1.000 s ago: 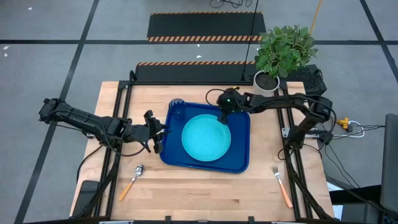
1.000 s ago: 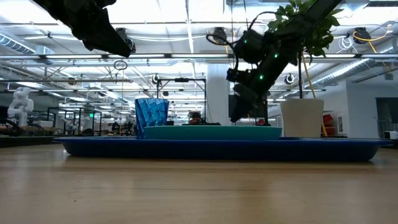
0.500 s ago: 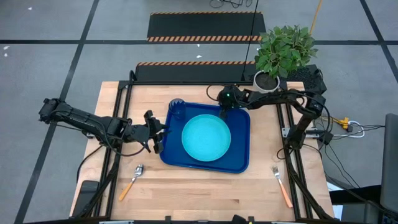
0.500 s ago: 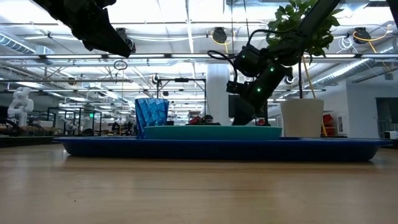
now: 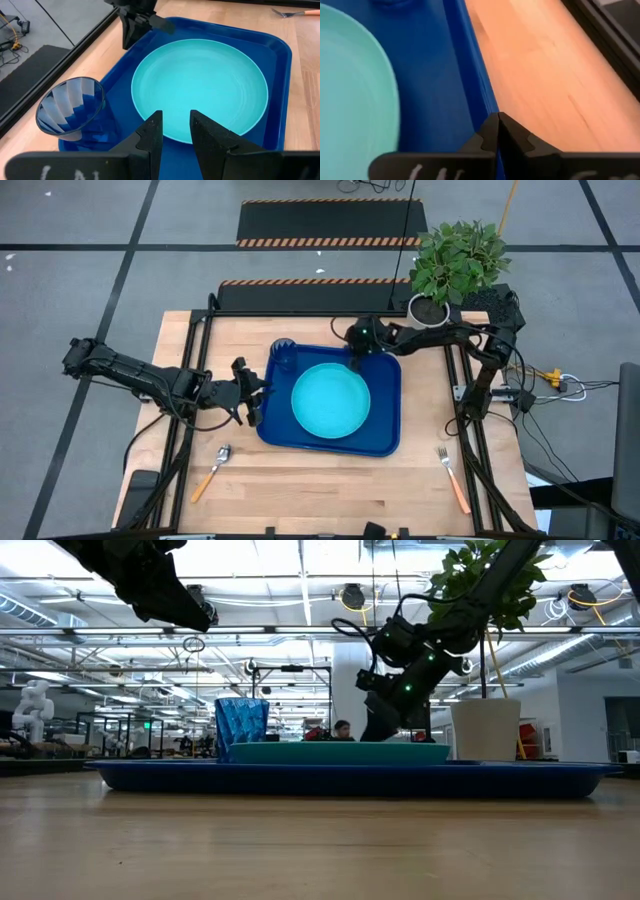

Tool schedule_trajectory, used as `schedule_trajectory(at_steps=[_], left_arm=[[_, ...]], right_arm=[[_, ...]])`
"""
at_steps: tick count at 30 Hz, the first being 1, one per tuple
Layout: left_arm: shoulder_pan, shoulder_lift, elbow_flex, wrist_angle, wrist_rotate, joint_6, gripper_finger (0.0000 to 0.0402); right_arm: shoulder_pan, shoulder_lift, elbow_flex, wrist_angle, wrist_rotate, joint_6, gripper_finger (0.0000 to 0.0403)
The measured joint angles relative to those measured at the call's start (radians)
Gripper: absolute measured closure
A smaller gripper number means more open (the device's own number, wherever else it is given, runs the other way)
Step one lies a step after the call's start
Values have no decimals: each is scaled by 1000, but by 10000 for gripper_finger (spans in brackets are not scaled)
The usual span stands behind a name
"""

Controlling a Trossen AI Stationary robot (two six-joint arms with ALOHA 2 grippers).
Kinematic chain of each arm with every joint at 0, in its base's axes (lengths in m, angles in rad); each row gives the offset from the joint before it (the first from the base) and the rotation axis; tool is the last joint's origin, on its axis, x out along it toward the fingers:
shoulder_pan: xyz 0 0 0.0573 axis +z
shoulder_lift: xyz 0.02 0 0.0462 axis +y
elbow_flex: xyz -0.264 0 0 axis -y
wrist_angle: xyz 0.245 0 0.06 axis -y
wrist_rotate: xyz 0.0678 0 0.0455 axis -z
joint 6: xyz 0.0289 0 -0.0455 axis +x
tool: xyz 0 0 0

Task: Pick and place plate/cup/fork/spoon on tray
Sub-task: Adjust the serving tray

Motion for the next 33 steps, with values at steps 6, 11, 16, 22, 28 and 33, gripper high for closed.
schedule_trajectory(at_steps=[6,11,16,22,28,33], left_arm=[[0,0,0,0,0,-1,300],[-3,0,0,-2,0,-4,300],[-11,0,0,-3,0,-5,300],[-11,0,0,-8,0,-6,300],[-11,0,0,-8,0,-7,300],[-11,0,0,-8,0,-7,300]], right_arm=[[0,38,49,-20,-1,-18,403],[0,98,84,-19,-10,-25,403],[1,140,118,-10,-51,-16,403],[14,147,155,-29,-61,-10,403],[52,146,158,-50,-76,-9,403],[82,147,158,-68,-76,-7,403]])
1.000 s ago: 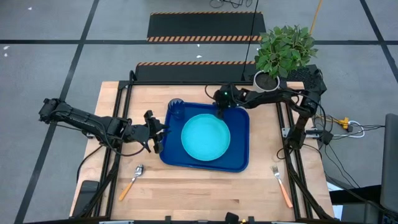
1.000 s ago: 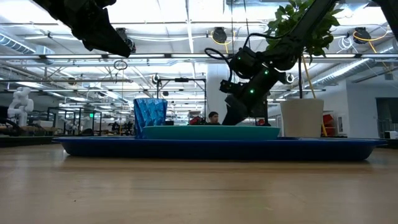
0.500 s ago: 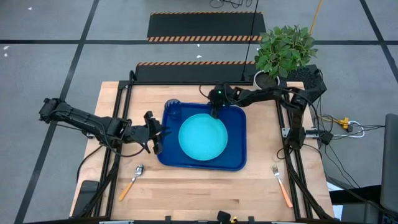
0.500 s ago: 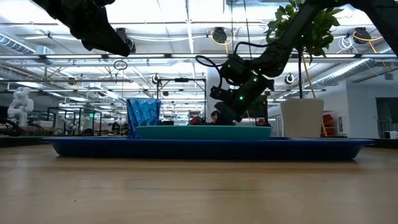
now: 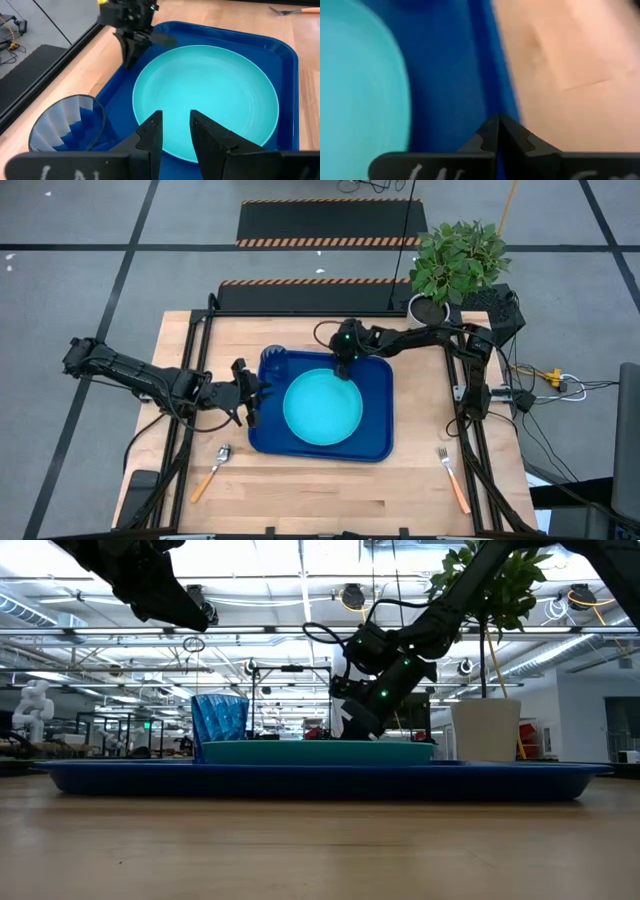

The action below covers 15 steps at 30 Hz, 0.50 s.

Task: Pick and place plate/cup/fork/spoon on tray
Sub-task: Adjust the serving tray

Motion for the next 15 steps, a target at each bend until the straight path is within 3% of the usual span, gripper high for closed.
schedule_trajectory(at_steps=[9,15], left_arm=[[0,0,0,0,0,-12,300],[0,0,0,-3,0,-11,300]], right_arm=[[5,-6,0,4,61,-22,403],[10,-100,0,-59,112,-37,403]])
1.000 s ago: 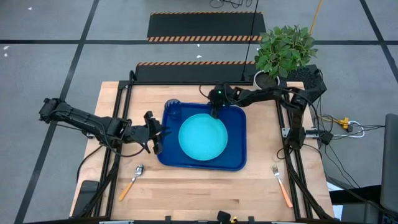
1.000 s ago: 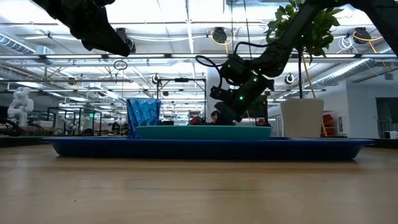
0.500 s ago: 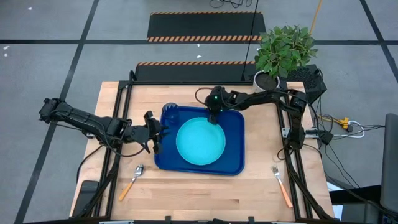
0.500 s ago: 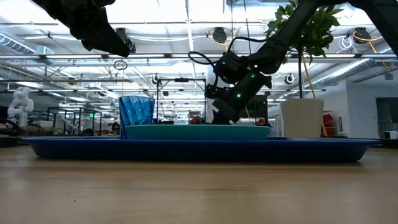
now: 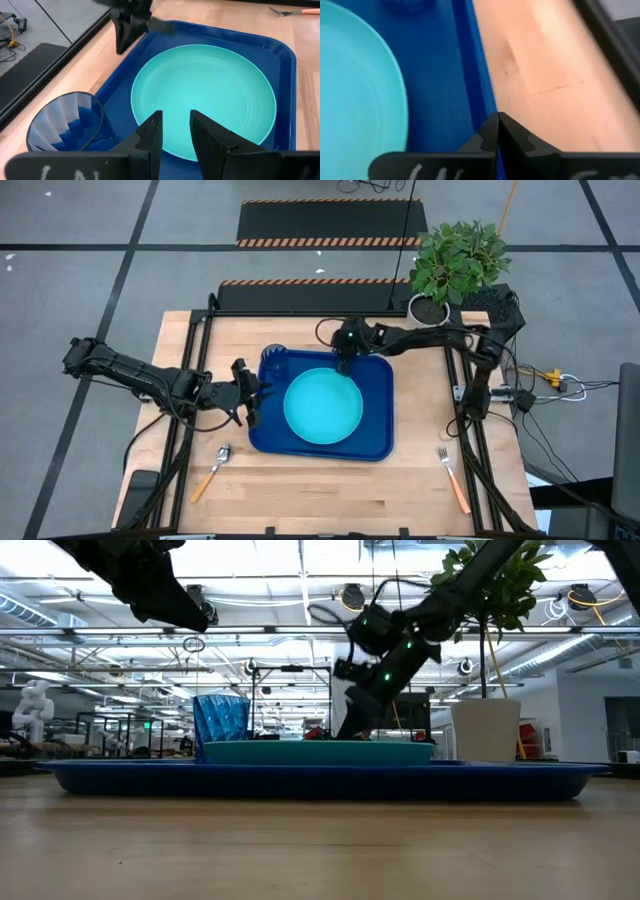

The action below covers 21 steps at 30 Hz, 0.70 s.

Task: Pick and place plate/cup/fork/spoon on tray
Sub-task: Adjust the serving tray

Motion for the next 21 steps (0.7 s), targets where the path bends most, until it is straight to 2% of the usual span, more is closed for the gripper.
schedule_trajectory(at_steps=[7,14,17,21], left_arm=[[0,0,0,4,0,7,300],[0,0,0,3,0,4,300],[0,0,0,4,0,6,300],[0,0,0,6,0,12,300]], right_arm=[[29,-188,0,-197,1,50,403],[71,-326,-10,-605,24,305,403],[98,-360,-52,-663,12,430,403],[142,-382,-142,-646,-59,546,403]])
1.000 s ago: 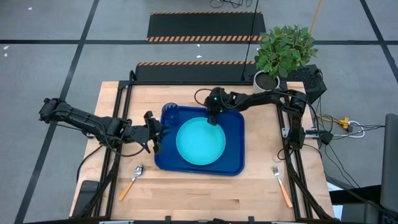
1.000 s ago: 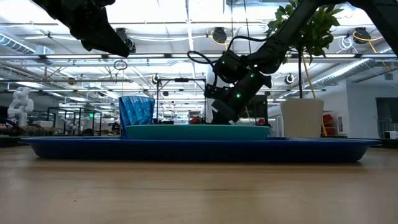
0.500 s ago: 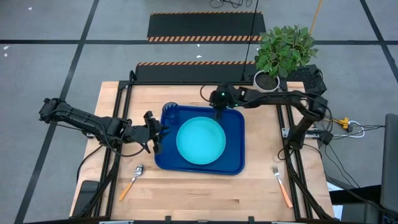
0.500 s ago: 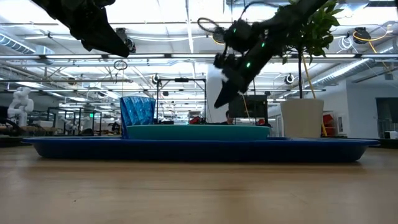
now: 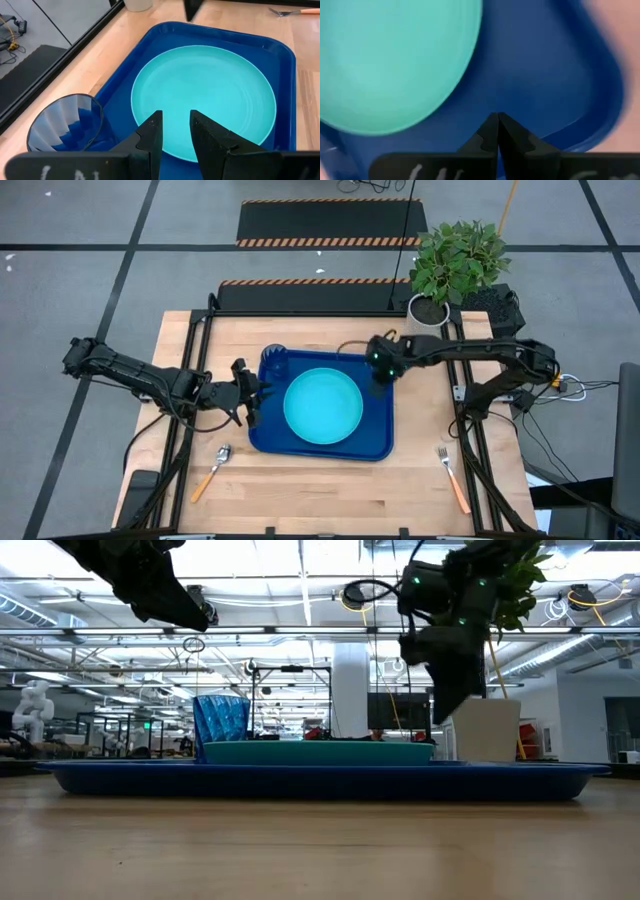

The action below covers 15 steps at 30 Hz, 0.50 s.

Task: Pick and place plate/cup/fork/spoon on tray
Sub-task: Adjust the serving tray

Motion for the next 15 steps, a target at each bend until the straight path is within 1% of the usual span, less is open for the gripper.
schedule_trajectory(at_steps=[3,6,8,11,15], left_arm=[[0,0,0,0,0,0,300],[0,0,0,0,0,0,300],[0,0,0,0,0,0,300],[0,0,0,0,0,-1,300],[0,0,0,2,0,-1,300]], right_arm=[[36,0,-71,40,-3,55,403],[68,0,-137,132,-4,97,403],[87,0,-174,198,-25,120,403],[111,0,-204,264,-27,138,403],[123,-1,-217,283,2,118,403]])
